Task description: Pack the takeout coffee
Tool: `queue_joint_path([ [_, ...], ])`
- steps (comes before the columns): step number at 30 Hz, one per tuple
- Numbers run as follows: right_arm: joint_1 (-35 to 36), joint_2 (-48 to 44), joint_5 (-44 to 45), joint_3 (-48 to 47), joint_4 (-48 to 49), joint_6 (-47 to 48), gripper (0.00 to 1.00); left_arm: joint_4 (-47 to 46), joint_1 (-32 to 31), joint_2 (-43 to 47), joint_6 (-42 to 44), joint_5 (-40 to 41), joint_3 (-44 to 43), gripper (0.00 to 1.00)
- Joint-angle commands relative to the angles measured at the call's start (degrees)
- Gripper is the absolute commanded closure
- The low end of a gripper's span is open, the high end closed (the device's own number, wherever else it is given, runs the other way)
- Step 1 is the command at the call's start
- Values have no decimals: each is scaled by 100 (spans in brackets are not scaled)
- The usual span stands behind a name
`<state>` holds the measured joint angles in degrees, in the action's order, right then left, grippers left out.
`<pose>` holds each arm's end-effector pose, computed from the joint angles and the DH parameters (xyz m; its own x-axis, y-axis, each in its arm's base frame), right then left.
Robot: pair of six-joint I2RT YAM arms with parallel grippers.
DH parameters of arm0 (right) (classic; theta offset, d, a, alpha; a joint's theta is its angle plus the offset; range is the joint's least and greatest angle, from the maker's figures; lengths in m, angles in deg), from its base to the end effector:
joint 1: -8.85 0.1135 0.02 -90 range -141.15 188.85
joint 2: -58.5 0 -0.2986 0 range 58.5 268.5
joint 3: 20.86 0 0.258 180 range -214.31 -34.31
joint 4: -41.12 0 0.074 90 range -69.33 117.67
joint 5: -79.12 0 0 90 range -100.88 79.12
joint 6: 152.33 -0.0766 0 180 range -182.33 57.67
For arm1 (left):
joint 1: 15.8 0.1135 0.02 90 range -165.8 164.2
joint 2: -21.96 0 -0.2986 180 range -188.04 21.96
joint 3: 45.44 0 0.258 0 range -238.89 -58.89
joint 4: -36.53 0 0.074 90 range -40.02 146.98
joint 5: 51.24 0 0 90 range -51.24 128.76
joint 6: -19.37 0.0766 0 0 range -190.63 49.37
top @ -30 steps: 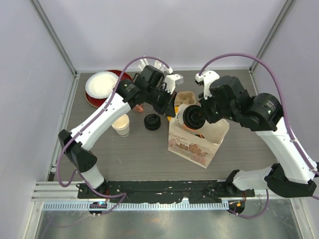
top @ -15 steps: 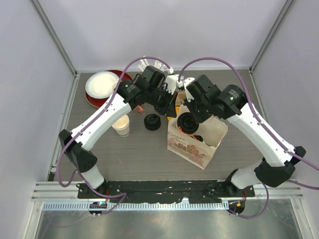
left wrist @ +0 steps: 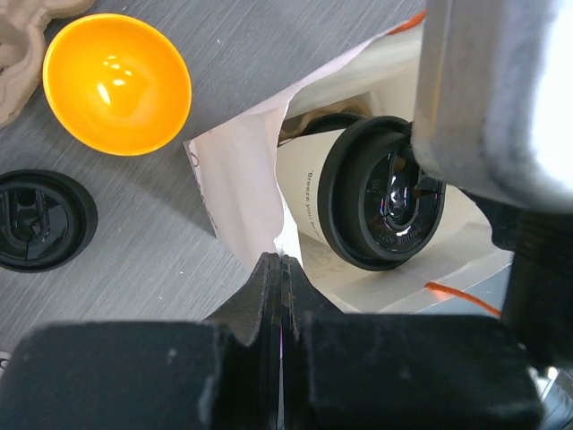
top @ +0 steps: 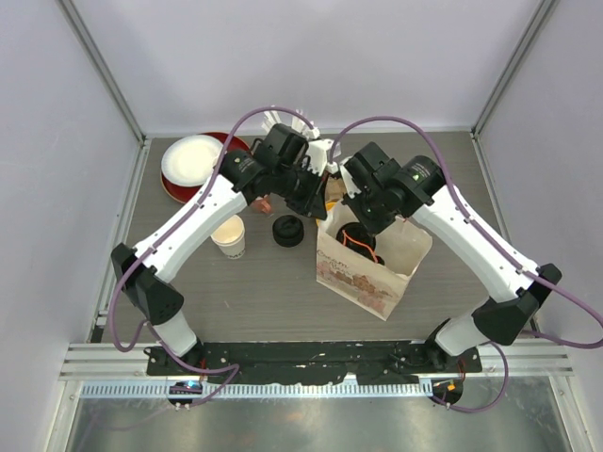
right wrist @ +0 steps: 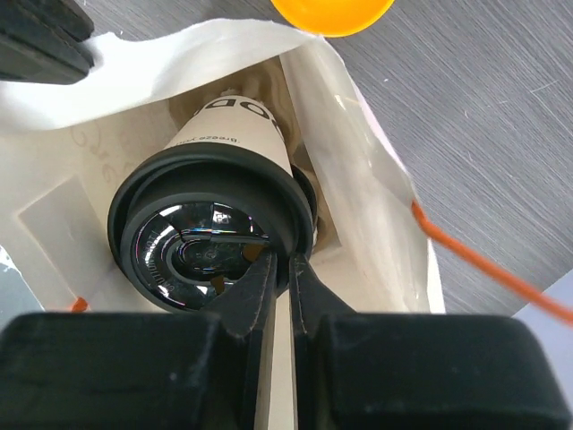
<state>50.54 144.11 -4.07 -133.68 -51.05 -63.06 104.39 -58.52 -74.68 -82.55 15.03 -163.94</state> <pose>0.2227 0.1862 0.3932 -0.6845 -0.5927 -0.4246 -0.6143 0.7825 -0.1020 0.2686 -0.2900 0.4025 -0.6878 0.3777 -0.6199 0.6995 0.5733 -0.4267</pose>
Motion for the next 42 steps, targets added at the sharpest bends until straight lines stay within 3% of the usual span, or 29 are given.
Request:
queue_joint_path([
  [1,-21,281,-136,172,-206,205,99,-265,-202,93,243,-449,-85,100],
  [11,-21,334,-180,629,23,337,99,-203,-202,75,287,-440,-120,100],
  [18,-126,150,-409,709,375,284,99,-80,-176,216,428,-54,-182,100],
  [28,-302,-272,-997,454,515,249,99,8,-149,356,788,799,-85,91],
  [32,-302,-202,-953,629,524,240,99,-45,-140,444,753,501,-217,80],
  [36,-293,-70,-910,604,524,223,99,183,-140,453,709,18,-612,62],
  [41,-302,114,-708,428,410,205,99,552,-88,506,806,122,-1017,46],
  [42,-302,158,-707,384,384,196,99,596,0,532,797,166,-1078,40],
])
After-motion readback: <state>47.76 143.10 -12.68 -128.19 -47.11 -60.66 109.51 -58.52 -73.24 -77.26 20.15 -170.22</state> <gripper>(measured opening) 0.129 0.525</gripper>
